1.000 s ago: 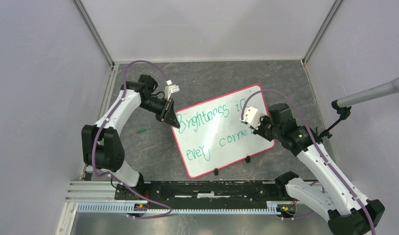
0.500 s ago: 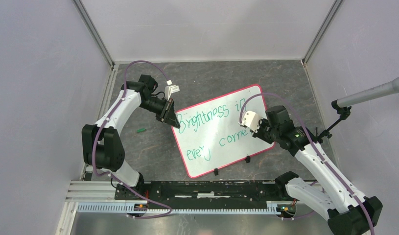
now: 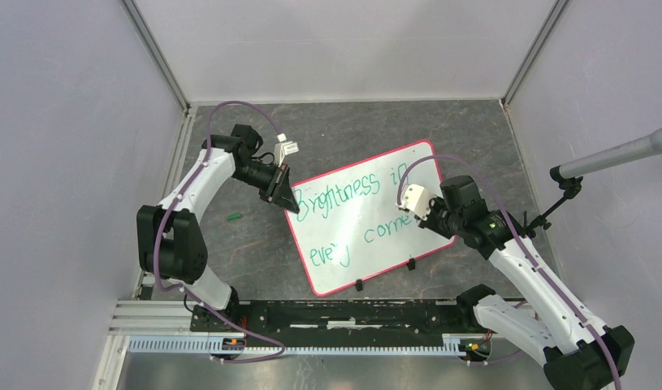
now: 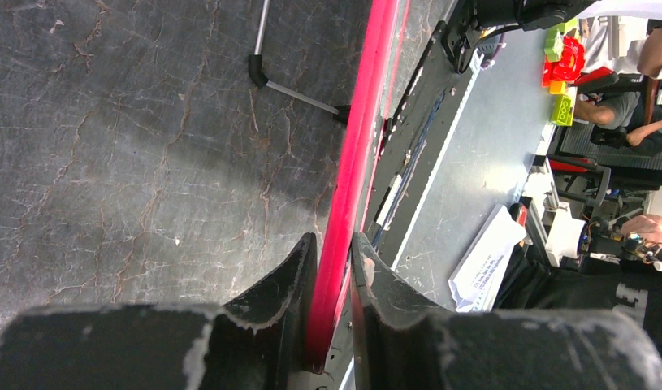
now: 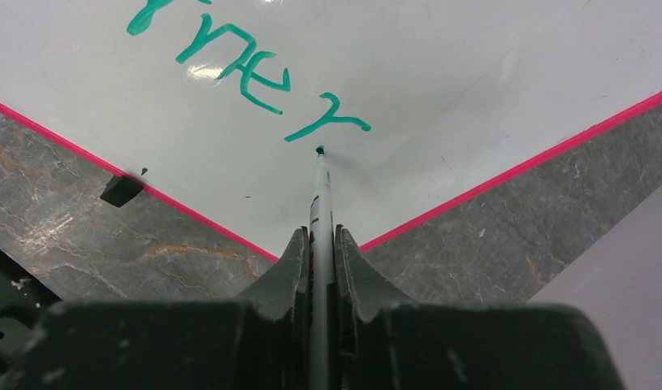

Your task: Write a sentence on the whiteboard

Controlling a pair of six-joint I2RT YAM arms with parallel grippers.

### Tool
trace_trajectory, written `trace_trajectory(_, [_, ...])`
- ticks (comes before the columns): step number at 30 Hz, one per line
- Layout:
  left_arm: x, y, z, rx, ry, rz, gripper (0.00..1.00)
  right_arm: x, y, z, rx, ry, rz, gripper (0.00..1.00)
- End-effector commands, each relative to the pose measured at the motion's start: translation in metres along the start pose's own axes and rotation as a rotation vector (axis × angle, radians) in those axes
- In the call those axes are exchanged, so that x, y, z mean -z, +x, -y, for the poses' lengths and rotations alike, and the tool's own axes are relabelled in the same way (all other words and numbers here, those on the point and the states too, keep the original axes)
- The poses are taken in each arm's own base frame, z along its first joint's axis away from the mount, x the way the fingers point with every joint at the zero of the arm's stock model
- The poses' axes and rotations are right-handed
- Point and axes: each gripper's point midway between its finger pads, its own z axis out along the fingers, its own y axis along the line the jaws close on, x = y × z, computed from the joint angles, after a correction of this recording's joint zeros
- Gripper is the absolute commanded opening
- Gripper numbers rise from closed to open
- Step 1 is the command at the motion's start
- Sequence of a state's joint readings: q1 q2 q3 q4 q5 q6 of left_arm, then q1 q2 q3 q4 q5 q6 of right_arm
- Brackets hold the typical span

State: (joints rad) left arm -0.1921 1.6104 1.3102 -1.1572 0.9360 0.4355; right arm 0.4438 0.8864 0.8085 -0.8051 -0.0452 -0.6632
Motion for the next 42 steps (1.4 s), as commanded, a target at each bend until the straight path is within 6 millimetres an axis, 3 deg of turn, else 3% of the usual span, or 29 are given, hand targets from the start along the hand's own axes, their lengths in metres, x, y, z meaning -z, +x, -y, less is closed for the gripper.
trace_trajectory(1, [-0.015,0.0,-0.023,-0.061,-0.077,-0.051,0.03,0.006,-0.016,0.003,0.023,-0.032,0.04,0.0])
trace_trajectory(9, [-0.012,-0.007,-0.021,-0.068,-0.08,-0.038,0.17,0.033,-0.059,0.012,0.033,-0.071,0.17,0.0])
trace_trajectory(15, [-0.004,-0.02,-0.011,-0.096,-0.075,-0.002,0.45,0.054,-0.092,0.018,0.038,-0.096,0.276,0.0])
trace_trajectory(21, [0.011,-0.039,0.007,-0.127,-0.058,0.072,0.66,0.068,-0.127,0.024,0.013,-0.116,0.406,0.0])
trace_trajectory(24, [0.027,-0.052,0.018,-0.137,-0.042,0.14,0.83,0.073,-0.143,0.025,0.002,-0.134,0.465,0.0])
trace_trajectory(29, [0.087,-0.071,0.019,-0.146,-0.089,0.287,0.88,0.078,-0.164,0.026,-0.033,-0.176,0.531,0.0])
trace_trajectory(31, [0.115,-0.066,0.004,-0.139,-0.174,0.325,0.88,0.08,-0.172,0.027,-0.053,-0.192,0.553,0.0])
trace_trajectory(34, [0.136,-0.035,-0.027,-0.161,-0.327,0.245,0.88,0.083,-0.181,0.024,-0.068,-0.22,0.591,0.0])
trace_trajectory(38, [0.145,0.018,-0.075,-0.14,-0.47,0.077,0.83,0.085,-0.184,0.022,-0.082,-0.23,0.617,0.0])
trace_trajectory(42, [0.146,0.052,-0.117,-0.206,-0.587,-0.059,0.7,0.09,-0.189,0.02,-0.079,-0.25,0.636,0.0])
